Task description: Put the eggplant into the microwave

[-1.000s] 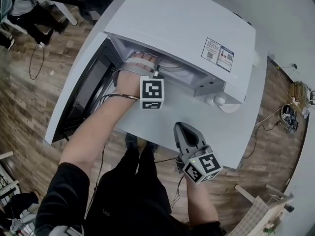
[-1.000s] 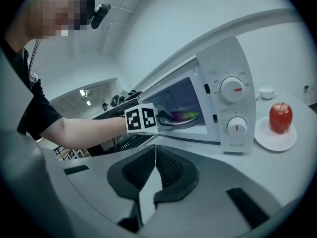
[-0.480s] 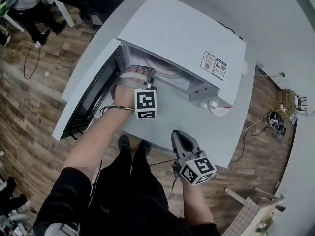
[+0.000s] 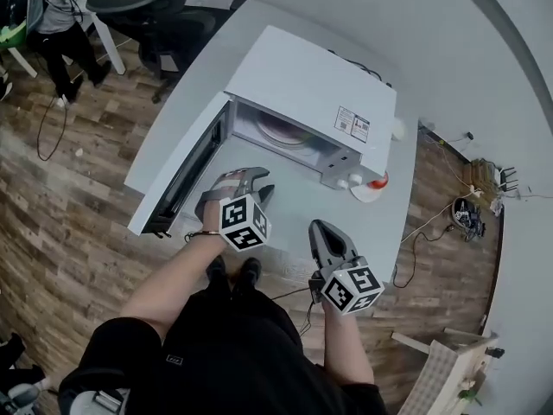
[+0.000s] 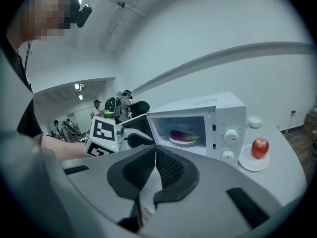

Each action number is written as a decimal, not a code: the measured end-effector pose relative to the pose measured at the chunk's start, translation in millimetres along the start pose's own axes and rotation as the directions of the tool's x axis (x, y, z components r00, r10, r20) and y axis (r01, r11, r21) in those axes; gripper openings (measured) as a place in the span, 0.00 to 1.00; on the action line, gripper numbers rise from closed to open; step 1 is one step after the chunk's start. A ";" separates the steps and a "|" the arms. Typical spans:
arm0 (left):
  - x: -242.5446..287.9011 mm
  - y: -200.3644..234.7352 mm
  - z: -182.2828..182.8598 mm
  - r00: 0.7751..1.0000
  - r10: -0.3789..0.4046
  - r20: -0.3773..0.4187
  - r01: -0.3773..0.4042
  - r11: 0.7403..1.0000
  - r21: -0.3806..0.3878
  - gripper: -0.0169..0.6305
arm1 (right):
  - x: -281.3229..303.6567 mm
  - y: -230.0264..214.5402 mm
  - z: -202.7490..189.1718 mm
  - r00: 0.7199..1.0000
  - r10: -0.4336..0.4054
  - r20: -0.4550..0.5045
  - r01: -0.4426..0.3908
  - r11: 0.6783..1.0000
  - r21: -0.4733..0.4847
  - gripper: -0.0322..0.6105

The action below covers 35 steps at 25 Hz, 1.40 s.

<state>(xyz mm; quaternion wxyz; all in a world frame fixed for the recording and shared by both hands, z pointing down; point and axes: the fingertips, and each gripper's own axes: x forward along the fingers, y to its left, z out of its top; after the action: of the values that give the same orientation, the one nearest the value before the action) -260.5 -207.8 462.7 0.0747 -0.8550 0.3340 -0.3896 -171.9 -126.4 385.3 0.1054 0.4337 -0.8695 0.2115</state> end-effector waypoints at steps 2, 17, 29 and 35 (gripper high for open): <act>-19.1 -7.4 2.9 0.999 -0.006 0.038 0.008 0.998 -0.058 0.24 | -7.9 2.1 9.3 0.999 -0.023 0.029 0.023 1.000 -0.004 0.08; -105.6 -70.1 8.8 0.953 -0.201 0.227 0.273 0.895 -0.352 0.23 | -37.5 42.8 9.3 0.997 -0.019 0.070 0.019 1.000 0.002 0.08; -157.2 -80.9 60.4 0.933 -0.136 0.334 0.295 0.819 -0.492 0.21 | -56.9 50.5 15.3 0.988 0.138 0.067 -0.137 0.990 -0.019 0.08; -174.3 -81.3 95.0 0.919 -0.073 0.387 0.288 0.795 -0.535 0.14 | -99.4 54.7 46.3 0.955 0.250 0.158 -0.258 0.966 0.027 0.07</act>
<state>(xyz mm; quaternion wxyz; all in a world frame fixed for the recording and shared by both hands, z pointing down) -233.3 -48.4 321.7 -0.1706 -0.9195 0.3340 -0.1173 -155.8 -47.9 292.6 0.0001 0.3356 -0.9184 0.2097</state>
